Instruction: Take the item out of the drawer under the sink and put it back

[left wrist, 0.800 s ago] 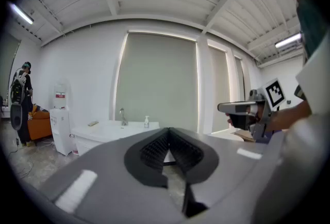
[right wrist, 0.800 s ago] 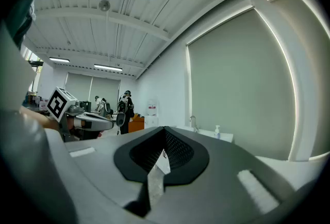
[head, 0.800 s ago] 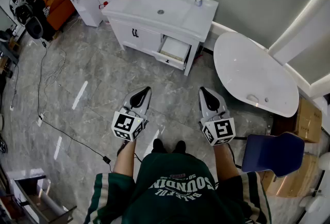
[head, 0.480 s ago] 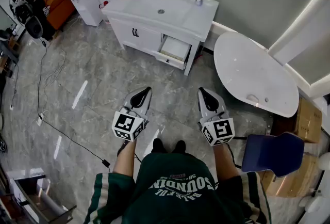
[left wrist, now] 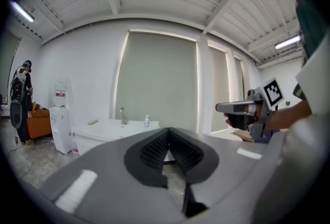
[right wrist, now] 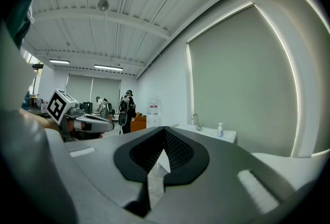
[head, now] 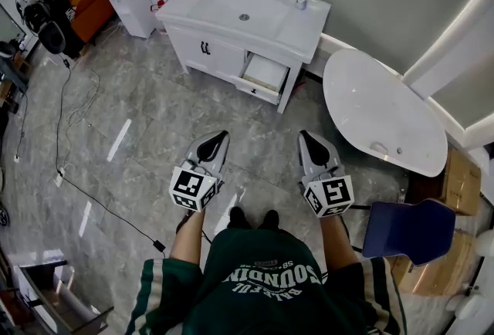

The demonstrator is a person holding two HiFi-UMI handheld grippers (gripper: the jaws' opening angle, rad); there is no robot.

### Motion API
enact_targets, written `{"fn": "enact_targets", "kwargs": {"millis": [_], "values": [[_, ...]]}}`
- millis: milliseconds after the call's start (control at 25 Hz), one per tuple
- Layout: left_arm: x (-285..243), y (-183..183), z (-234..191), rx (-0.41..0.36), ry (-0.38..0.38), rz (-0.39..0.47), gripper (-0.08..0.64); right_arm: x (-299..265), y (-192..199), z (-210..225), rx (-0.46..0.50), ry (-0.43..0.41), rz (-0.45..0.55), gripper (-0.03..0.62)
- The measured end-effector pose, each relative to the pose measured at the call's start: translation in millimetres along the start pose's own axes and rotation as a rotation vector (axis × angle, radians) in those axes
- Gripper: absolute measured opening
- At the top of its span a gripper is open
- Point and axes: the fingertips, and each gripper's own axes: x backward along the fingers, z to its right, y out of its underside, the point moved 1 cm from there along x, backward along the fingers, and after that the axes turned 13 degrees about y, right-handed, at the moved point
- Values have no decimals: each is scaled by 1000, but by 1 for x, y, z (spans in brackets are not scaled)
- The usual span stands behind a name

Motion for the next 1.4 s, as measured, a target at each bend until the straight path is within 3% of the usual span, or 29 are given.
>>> {"fn": "enact_targets", "kwargs": {"millis": [760,1160,1400], "values": [[27,12,-48,14,97,8,49,-39,10,-79,-13,27,-16,2],[-6,21,-90,40,106,0,49,-84,23,-62,-18,44,-36,2],[-66,27,-127,53,120,-14,49,-144,38,-31,-13,28,-50,2]]}}
